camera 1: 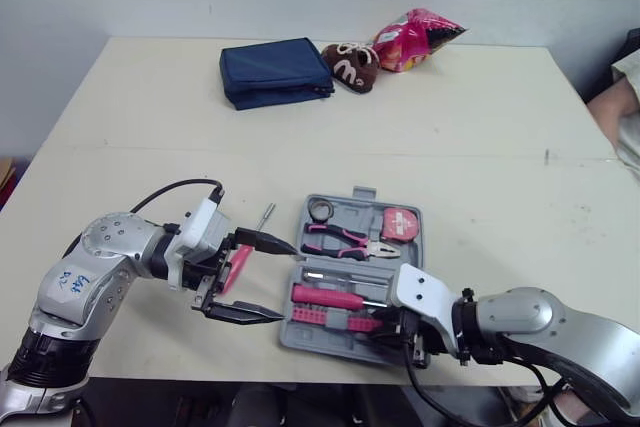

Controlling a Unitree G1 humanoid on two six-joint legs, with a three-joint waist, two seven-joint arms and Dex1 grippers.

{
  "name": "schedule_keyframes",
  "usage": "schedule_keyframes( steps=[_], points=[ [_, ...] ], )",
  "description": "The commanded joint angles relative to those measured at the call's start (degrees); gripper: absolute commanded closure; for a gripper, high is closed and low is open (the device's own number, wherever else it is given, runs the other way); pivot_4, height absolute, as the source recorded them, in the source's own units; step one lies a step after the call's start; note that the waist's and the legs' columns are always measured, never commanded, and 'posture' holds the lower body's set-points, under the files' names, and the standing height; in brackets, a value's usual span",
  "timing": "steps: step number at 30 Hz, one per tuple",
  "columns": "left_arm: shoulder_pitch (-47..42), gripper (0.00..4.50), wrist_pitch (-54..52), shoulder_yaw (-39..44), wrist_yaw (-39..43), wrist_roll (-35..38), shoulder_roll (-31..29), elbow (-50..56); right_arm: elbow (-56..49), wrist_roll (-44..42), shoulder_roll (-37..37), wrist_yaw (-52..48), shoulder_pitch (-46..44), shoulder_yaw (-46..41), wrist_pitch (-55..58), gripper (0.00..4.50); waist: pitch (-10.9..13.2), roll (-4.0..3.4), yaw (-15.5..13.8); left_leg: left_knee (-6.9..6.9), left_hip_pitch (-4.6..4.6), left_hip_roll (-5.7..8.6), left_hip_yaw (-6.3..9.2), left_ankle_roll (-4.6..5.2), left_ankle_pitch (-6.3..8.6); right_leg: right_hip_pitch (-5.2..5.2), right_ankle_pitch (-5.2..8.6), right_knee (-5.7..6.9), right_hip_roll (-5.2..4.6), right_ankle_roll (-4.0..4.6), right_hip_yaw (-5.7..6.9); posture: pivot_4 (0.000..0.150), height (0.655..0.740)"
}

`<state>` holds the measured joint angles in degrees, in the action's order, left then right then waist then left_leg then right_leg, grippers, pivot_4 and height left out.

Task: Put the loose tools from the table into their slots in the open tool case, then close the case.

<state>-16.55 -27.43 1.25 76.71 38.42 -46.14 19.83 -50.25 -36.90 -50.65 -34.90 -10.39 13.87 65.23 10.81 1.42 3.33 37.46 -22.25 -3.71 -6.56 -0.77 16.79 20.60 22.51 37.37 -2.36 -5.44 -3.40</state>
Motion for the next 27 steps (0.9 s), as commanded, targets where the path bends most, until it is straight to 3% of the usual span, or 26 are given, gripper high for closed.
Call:
schedule_keyframes(
  steps=[1,8,13,19,23,26,27],
  points=[
    [-0.3,0.0,0.8,0.6,0.0,0.3,-0.5,1.2,1.0,1.7,0.2,0.4,0.4,2.2,-0.6,3.77,-0.1,0.08,0.0,-0.03,0.03,0.0,0.0,-0.01,-0.02,-0.01,0.0,0.0,0.0,0.0,0.0,0.15,0.74],
    [-0.3,0.0,1.0,0.7,-0.1,0.0,-0.5,0.9,1.3,-1.1,2.5,0.5,0.5,-0.7,0.4,3.77,-0.2,0.27,0.1,-0.14,0.09,-0.01,0.01,-0.07,-0.1,0.0,0.01,0.05,0.02,0.05,0.01,0.15,0.74],
    [0.5,0.0,1.1,1.1,-0.4,0.0,-0.5,1.4,0.1,-0.8,-0.3,-3.6,1.1,-3.1,-4.2,1.53,-0.2,0.26,-0.2,-0.14,0.05,0.01,0.02,-0.06,-0.1,0.01,0.01,0.03,-0.01,0.05,0.02,0.15,0.74],
    [2.2,0.0,0.5,2.1,-1.0,0.8,-1.3,2.3,-2.2,-7.2,-7.5,-11.3,5.9,-15.6,-6.2,1.53,-0.1,0.26,-0.3,-0.13,0.01,0.05,0.03,0.0,-0.07,-0.01,0.01,-0.03,-0.05,0.05,0.04,0.15,0.74],
    [1.9,0.0,1.4,1.6,-1.2,0.2,-0.6,1.4,-1.5,-9.1,-4.1,-17.4,12.8,-23.0,-16.7,1.53,-0.1,0.26,-0.4,-0.17,0.02,0.03,0.07,0.0,-0.07,-0.03,0.01,-0.04,0.01,0.05,0.05,0.15,0.74],
    [0.9,0.0,2.3,0.4,-1.2,-0.4,0.5,0.6,2.6,-1.6,-0.3,-20.1,17.7,-18.9,-28.0,2.35,-0.2,0.3,-0.4,-0.13,0.02,0.04,0.07,0.0,-0.08,-0.08,0.01,-0.06,0.03,0.04,0.05,0.15,0.74],
    [0.5,0.0,2.4,0.2,-1.2,-0.5,0.8,0.4,4.3,0.9,0.6,-19.9,18.3,-17.3,-30.6,2.81,-0.2,0.3,-0.4,-0.12,0.02,0.06,0.05,0.0,-0.08,-0.08,0.01,-0.06,0.02,0.04,0.05,0.15,0.74]
  ],
)
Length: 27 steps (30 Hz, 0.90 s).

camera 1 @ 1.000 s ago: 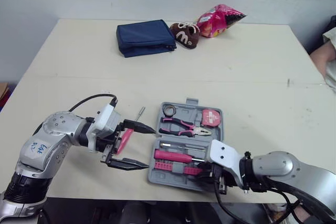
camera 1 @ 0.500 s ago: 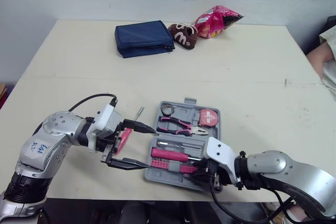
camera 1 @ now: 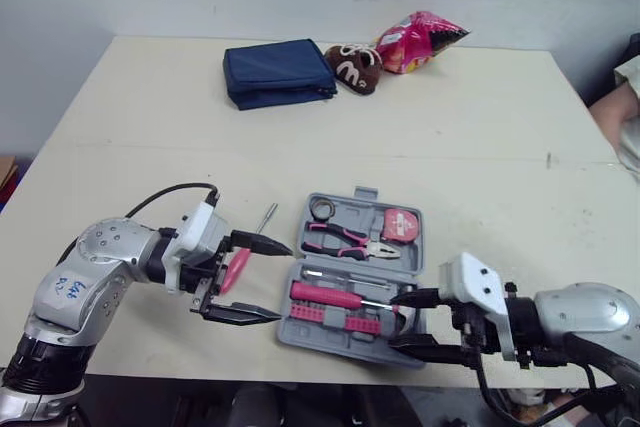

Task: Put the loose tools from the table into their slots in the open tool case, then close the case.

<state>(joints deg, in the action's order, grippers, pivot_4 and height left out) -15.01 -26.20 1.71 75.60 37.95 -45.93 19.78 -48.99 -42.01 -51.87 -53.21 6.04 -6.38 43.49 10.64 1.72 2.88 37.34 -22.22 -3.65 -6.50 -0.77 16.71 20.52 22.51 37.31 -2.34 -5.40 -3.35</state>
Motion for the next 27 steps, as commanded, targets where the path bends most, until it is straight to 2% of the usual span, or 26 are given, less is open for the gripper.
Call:
schedule_keyframes(
  steps=[1,3,4,20,27],
  points=[
    [-1.3,0.0,1.3,-0.5,-0.1,-0.2,0.8,0.3,4.9,8.6,2.9,-1.4,2.0,4.4,-11.8,3.36,0.0,0.01,0.2,0.01,0.01,0.0,-0.02,0.0,0.0,0.0,0.0,0.0,0.0,-0.01,-0.01,0.15,0.74],
    [-1.7,0.0,1.5,-0.7,0.0,-0.2,0.8,0.1,8.0,12.0,4.9,-0.9,1.9,6.5,-16.0,4.38,0.0,0.01,0.3,0.07,0.03,0.0,-0.06,0.0,0.0,0.0,-0.01,0.04,0.0,-0.02,-0.05,0.15,0.74],
    [-1.8,0.0,1.6,-0.7,0.2,-0.3,0.8,-0.1,9.8,13.7,5.7,-1.0,1.8,7.9,-17.8,4.45,0.0,0.01,0.3,0.07,0.04,0.0,-0.07,0.0,0.0,0.0,-0.01,0.06,0.0,-0.02,-0.05,0.15,0.74],
    [-1.3,0.0,1.9,0.0,0.4,-0.5,-0.7,-0.3,24.1,29.3,7.0,-2.6,2.8,20.0,-32.0,4.45,0.0,0.02,0.2,0.07,0.15,-0.04,-0.06,-0.05,-0.04,-0.05,0.0,0.11,0.04,-0.01,-0.04,0.15,0.74],
    [-1.9,0.0,2.5,0.0,0.4,-1.4,-0.8,-1.4,22.9,31.9,6.3,-1.7,2.4,20.9,-33.2,4.45,-0.3,0.41,0.2,-0.03,0.49,-0.06,-0.06,-0.1,-0.06,-0.37,0.02,0.1,0.05,0.04,-0.03,0.15,0.74]
  ],
)
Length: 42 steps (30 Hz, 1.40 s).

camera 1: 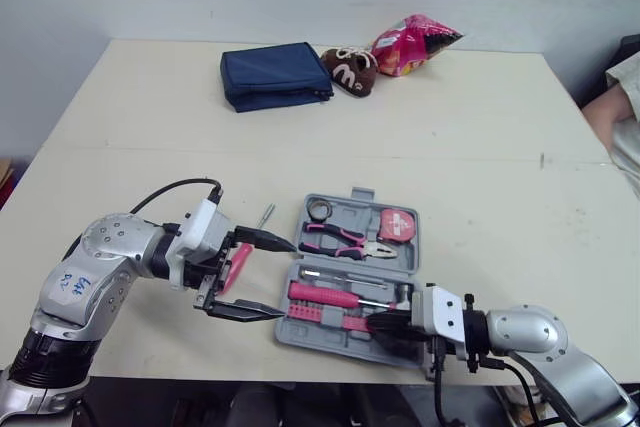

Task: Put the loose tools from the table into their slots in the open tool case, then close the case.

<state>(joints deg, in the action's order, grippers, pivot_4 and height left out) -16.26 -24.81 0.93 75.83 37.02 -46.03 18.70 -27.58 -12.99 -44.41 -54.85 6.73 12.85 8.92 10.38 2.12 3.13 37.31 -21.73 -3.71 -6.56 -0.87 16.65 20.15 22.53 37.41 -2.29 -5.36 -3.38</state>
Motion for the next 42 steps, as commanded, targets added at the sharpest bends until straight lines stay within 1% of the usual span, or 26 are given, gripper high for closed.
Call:
schedule_keyframes(
  steps=[1,3,6,9,10,11,13,15,16,17,19,20,23,24,27,30,34,37,39,40,42],
  points=[
    [-0.6,0.0,1.3,0.9,0.2,-0.7,-0.6,-0.5,0.8,2.3,-1.1,0.0,1.8,0.6,0.3,4.45,0.0,0.01,-0.1,-0.05,0.15,0.0,0.0,0.0,0.01,-0.17,0.01,-0.04,-0.01,0.01,0.01,0.15,0.74],
    [-0.7,0.0,1.5,1.7,-0.4,-0.7,-0.4,-1.2,-0.8,-1.7,0.1,0.2,2.6,-3.1,-1.7,4.45,0.0,0.0,-0.1,-0.19,0.6,0.0,0.02,-0.02,0.1,-0.66,0.05,-0.26,-0.03,0.09,0.06,0.15,0.74],
    [-0.3,0.0,2.7,4.3,-1.5,-1.3,-0.9,-3.5,-3.0,-8.8,2.3,0.1,6.2,-11.8,-7.0,4.45,0.1,-0.08,-0.6,-0.2,0.5,0.01,0.05,0.01,0.19,-0.64,0.05,-0.34,-0.04,0.08,0.11,0.15,0.74],
    [1.7,0.0,4.6,8.4,-3.3,-2.6,-1.6,-7.1,-3.1,-13.9,0.5,-3.0,12.6,-21.7,-7.4,4.45,0.1,-0.17,-1.0,-0.14,0.44,0.02,0.01,0.08,0.23,-0.62,0.04,-0.4,-0.06,0.07,0.09,0.15,0.74],
    [2.8,0.0,5.8,10.1,-3.9,-3.2,-1.8,-8.7,-3.7,-19.6,-0.1,-3.4,15.2,-26.3,-3.6,4.45,0.1,-0.17,-1.0,-0.14,0.46,0.03,-0.01,0.11,0.26,-0.64,0.04,-0.43,-0.08,0.06,0.07,0.15,0.74],
    [4.4,0.0,7.3,11.9,-4.5,-4.1,-2.0,-10.2,-3.9,-23.3,0.1,-3.2,17.5,-31.0,-1.8,4.16,0.1,-0.17,-1.2,-0.17,0.47,0.02,-0.01,0.13,0.28,-0.66,0.04,-0.46,-0.07,0.06,0.08,0.15,0.74],
    [7.1,0.0,9.5,14.9,-5.7,-5.2,-2.2,-12.8,-3.3,-25.9,0.1,-5.0,20.7,-37.4,-2.1,3.55,0.1,-0.19,-1.2,-0.22,0.47,0.0,0.0,0.21,0.34,-0.65,0.04,-0.49,-0.07,0.07,0.08,0.15,0.74],
    [10.2,0.0,12.1,20.0,-8.0,-6.4,-2.4,-17.5,1.9,-23.0,0.3,-7.7,23.3,-44.8,-7.1,2.57,0.1,-0.19,-1.1,-0.24,0.49,-0.03,-0.01,0.41,0.48,-0.65,0.04,-0.51,-0.06,0.07,0.08,0.15,0.74],
    [11.9,0.0,15.9,23.2,-8.5,-7.5,-2.4,-20.7,5.9,-21.9,-0.1,-8.2,24.4,-49.4,-7.9,2.0,0.1,-0.19,-1.0,-0.23,0.52,-0.02,-0.01,0.45,0.51,-0.66,0.04,-0.51,-0.08,0.07,0.08,0.15,0.74],
    [13.2,0.0,18.9,26.0,-9.4,-8.4,-2.6,-23.6,9.9,-20.1,-0.7,-8.6,25.1,-52.9,-9.7,1.53,0.1,-0.19,-1.1,-0.22,0.52,-0.02,-0.02,0.46,0.52,-0.68,0.04,-0.51,-0.09,0.07,0.08,0.15,0.74],
    [15.3,0.0,22.4,29.5,-10.2,-9.5,-3.1,-27.7,16.9,-18.3,-1.5,-9.6,25.3,-57.4,-12.0,0.44,0.1,-0.18,-1.2,-0.23,0.54,0.02,-0.04,0.51,0.59,-0.69,0.04,-0.56,-0.16,0.08,0.09,0.15,0.74],
    [16.4,0.0,23.9,31.6,-11.5,-10.3,-3.5,-31.0,21.9,-17.2,-1.5,-11.4,25.0,-59.2,-16.6,0.03,0.1,-0.17,-1.2,-0.25,0.55,0.03,-0.06,0.53,0.63,-0.69,0.04,-0.6,-0.2,0.09,0.09,0.15,0.74],
    [17.6,0.0,27.0,34.0,-13.1,-11.8,-4.2,-36.8,30.9,-15.6,-1.6,-15.6,23.5,-61.3,-26.2,0.03,0.1,-0.18,-1.2,-0.32,0.56,0.02,-0.07,0.51,0.68,-0.71,0.05,-0.69,-0.24,0.16,0.11,0.15,0.74],
    [18.1,0.0,27.8,35.1,-14.4,-12.5,-4.7,-39.8,35.7,-14.8,-2.6,-15.6,22.7,-62.6,-28.6,0.03,0.1,-0.18,-1.2,-0.33,0.56,0.01,-0.07,0.5,0.68,-0.71,0.05,-0.69,-0.24,0.17,0.12,0.15,0.74],
    [18.7,0.0,29.6,36.8,-17.5,-13.9,-5.5,-45.2,44.3,-13.6,-4.6,-14.8,21.4,-64.5,-31.0,0.03,0.2,-0.36,-1.2,-0.34,0.56,0.03,-0.13,0.53,0.71,-0.7,0.05,-0.71,-0.29,0.17,0.1,0.15,0.74],
    [18.2,0.0,27.7,36.4,-21.3,-14.4,-5.5,-45.1,46.9,-14.1,-4.9,-15.1,20.9,-64.5,-31.6,0.03,0.2,-0.37,-1.2,-0.38,0.58,0.01,-0.12,0.5,0.75,-0.68,0.08,-0.72,-0.31,0.22,0.12,0.15,0.74],
    [18.5,0.0,22.5,34.3,-21.2,-11.6,-3.4,-38.0,39.3,-17.0,-2.0,-12.1,18.4,-61.3,-27.4,0.03,0.2,-0.37,-1.1,-0.37,0.59,-0.02,-0.11,0.45,0.75,-0.68,0.08,-0.61,-0.3,0.22,0.13,0.15,0.74],
    [20.7,0.0,15.4,31.4,-23.2,-9.2,-0.8,-26.6,30.0,-24.0,0.3,-12.7,15.1,-58.4,-22.7,0.03,0.2,-0.51,-0.6,-0.29,0.58,0.0,-0.11,0.2,0.87,-0.68,0.06,-0.49,-0.32,0.18,0.11,0.15,0.74],
    [22.1,0.0,11.9,29.7,-23.5,-8.4,-0.4,-19.6,24.8,-26.4,1.0,-12.7,13.9,-55.9,-19.9,0.03,0.2,-0.53,-0.2,-0.28,0.58,0.0,-0.11,0.26,0.83,-0.68,0.05,-0.45,-0.31,0.17,0.1,0.15,0.74],
    [22.6,0.0,9.8,28.8,-23.7,-7.7,-0.3,-16.1,22.5,-27.1,1.1,-12.3,13.1,-54.6,-18.5,0.03,0.2,-0.52,-0.1,-0.29,0.58,-0.01,-0.11,0.44,0.7,-0.68,0.05,-0.44,-0.28,0.16,0.1,0.15,0.74],
    [23.0,0.0,5.0,28.1,-25.2,-5.4,0.1,-10.6,19.0,-28.6,1.5,-12.6,11.9,-52.7,-17.0,0.03,0.2,-0.52,0.0,-0.31,0.56,-0.04,-0.08,0.41,0.67,-0.66,0.05,-0.45,-0.21,0.16,0.11,0.15,0.74]
  ],
)
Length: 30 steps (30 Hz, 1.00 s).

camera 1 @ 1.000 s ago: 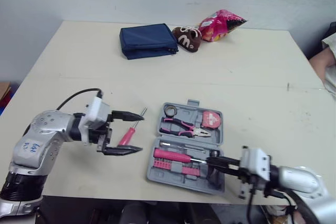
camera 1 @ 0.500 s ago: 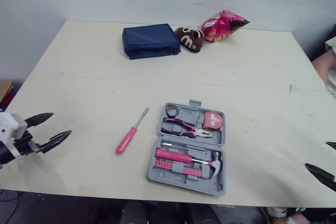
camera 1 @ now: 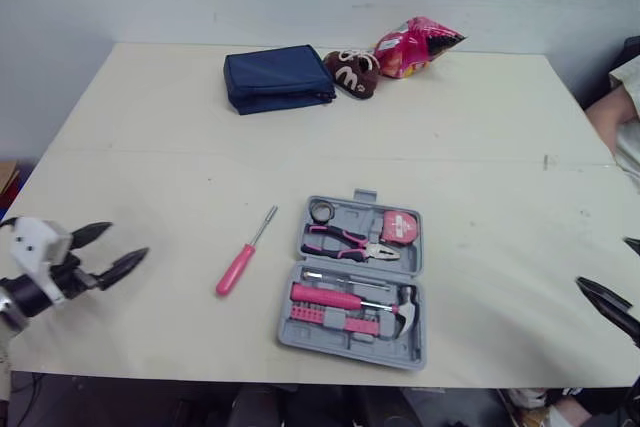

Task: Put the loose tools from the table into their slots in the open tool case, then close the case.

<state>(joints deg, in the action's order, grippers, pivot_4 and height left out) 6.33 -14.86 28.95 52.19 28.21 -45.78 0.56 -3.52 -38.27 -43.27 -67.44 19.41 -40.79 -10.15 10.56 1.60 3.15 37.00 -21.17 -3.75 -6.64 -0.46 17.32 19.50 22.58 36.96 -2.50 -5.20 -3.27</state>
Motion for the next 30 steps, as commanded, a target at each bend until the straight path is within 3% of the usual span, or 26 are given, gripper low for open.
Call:
schedule_keyframes(
  steps=[1,4,12,17,23,27,30],
  points=[
    [0.7,0.0,-7.6,-0.5,-2.4,4.3,-0.4,10.4,-7.1,-4.2,1.0,0.2,-1.3,1.9,2.8,0.03,0.0,0.0,0.0,0.01,-0.01,0.0,0.01,0.0,0.0,0.0,0.0,0.0,0.01,0.0,0.0,0.15,0.74],
    [-1.5,0.0,-18.8,-1.7,-7.8,8.9,-1.0,18.5,-13.6,-6.5,3.4,-0.2,-2.4,6.7,4.4,0.03,0.0,0.0,-0.1,0.01,-0.01,0.0,0.02,0.0,-0.01,-0.01,0.0,-0.03,0.03,-0.01,0.0,0.15,0.74],
    [-3.3,0.0,-41.7,-9.5,-21.6,11.3,-2.4,33.0,-18.5,-6.0,6.0,-3.5,-4.2,14.9,4.5,0.03,0.0,-0.02,-0.1,0.09,-0.02,0.05,0.05,-0.16,-0.14,-0.08,-0.04,-0.06,0.04,-0.09,-0.03,0.15,0.74],
    [-4.3,0.0,-48.3,-16.2,-30.5,7.1,0.0,37.3,-17.5,-5.2,6.8,-4.2,-5.4,16.4,4.0,0.03,0.0,-0.01,-0.1,0.07,0.01,0.05,0.06,-0.21,-0.18,-0.06,-0.04,-0.04,0.09,-0.08,-0.04,0.15,0.74],
    [-4.0,0.0,-48.5,-20.7,-35.0,2.7,2.6,37.6,-18.2,-5.8,7.2,-4.7,-5.8,17.2,4.4,0.03,0.0,-0.02,-0.3,0.11,0.03,0.05,0.05,-0.31,-0.23,-0.09,-0.04,-0.05,0.09,-0.08,-0.07,0.15,0.74],
    [-4.7,1.25,-48.2,-22.6,-36.4,1.7,6.2,36.2,-19.2,-5.9,7.5,-5.2,-5.4,17.9,4.4,0.0,0.0,-0.13,-0.7,0.1,0.12,0.07,0.05,-0.31,-0.24,-0.19,-0.04,-0.05,0.09,-0.08,-0.06,0.15,0.74],
    [-5.2,2.65,-47.3,-24.2,-34.2,1.5,6.6,35.7,-19.8,-5.4,7.7,-5.5,-4.4,18.0,4.1,0.0,-0.1,-0.14,-1.5,0.12,0.11,0.08,0.05,-0.31,-0.24,-0.19,-0.04,-0.08,0.08,-0.08,-0.07,0.15,0.74]
  ],
)
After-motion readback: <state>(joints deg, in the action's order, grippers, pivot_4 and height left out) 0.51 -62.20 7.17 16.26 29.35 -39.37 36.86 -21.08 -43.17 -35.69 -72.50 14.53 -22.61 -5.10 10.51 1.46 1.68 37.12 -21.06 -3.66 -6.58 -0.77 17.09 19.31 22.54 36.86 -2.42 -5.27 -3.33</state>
